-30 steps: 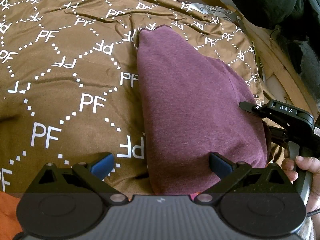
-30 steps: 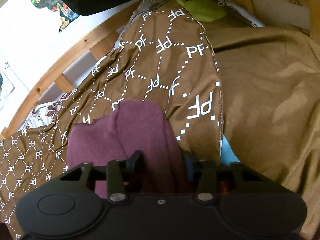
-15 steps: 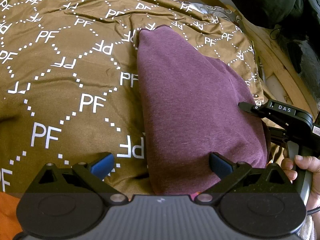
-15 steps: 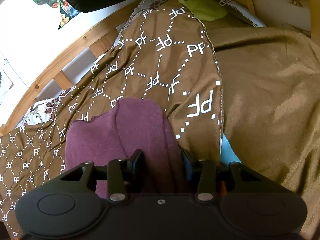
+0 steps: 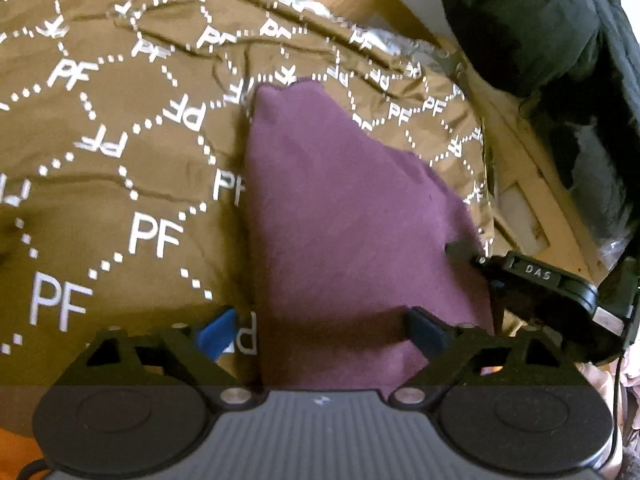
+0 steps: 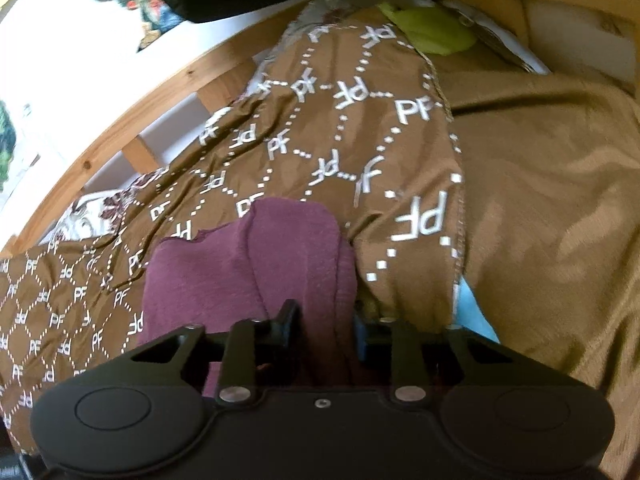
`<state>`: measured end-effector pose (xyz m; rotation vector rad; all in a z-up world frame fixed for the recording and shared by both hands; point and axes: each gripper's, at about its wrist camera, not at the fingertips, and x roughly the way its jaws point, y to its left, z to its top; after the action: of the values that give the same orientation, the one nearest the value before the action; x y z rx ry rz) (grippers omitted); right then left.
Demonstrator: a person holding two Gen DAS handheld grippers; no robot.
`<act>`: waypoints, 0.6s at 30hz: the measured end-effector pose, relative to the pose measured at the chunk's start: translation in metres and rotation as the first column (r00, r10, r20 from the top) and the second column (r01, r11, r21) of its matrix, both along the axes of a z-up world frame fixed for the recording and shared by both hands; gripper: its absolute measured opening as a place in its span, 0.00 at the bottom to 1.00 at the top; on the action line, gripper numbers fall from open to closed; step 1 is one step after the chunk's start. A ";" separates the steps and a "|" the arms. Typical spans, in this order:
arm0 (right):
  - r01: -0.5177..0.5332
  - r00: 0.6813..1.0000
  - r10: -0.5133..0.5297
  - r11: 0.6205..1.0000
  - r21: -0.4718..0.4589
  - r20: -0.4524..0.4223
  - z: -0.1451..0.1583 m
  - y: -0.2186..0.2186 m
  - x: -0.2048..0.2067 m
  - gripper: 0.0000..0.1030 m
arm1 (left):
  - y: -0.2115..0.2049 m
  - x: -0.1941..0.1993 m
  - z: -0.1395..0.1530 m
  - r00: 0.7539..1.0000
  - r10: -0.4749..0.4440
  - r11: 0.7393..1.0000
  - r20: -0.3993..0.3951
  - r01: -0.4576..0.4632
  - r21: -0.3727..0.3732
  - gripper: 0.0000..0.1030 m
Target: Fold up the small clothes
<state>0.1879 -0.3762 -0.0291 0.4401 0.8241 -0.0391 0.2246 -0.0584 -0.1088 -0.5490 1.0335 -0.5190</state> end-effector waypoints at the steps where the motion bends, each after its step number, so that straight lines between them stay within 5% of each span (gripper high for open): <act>1: -0.016 1.000 0.016 1.000 -0.023 0.008 0.002 0.005 0.000 0.21 | -0.001 0.001 -0.002 1.000 -0.008 1.000 -0.009 0.007 -0.011 0.81; 8: -0.120 0.978 0.153 0.969 -0.218 0.143 0.022 0.041 -0.013 0.15 | -0.002 0.000 0.011 0.999 -0.014 1.000 0.030 0.014 0.009 0.43; 12: -0.185 0.919 0.291 0.915 -0.360 0.266 0.039 0.073 -0.030 0.14 | -0.009 -0.015 0.045 0.976 -0.041 0.993 0.216 0.016 0.114 0.41; 18: -0.190 0.834 0.313 0.936 -0.297 0.455 0.061 0.081 -0.033 0.14 | 0.001 -0.024 0.084 0.903 -0.044 0.980 0.427 -0.044 0.195 0.40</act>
<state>0.1547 -0.2955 0.0315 0.0931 0.3514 0.2152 0.2007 -0.0572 -0.0249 -0.2367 0.6512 -0.5006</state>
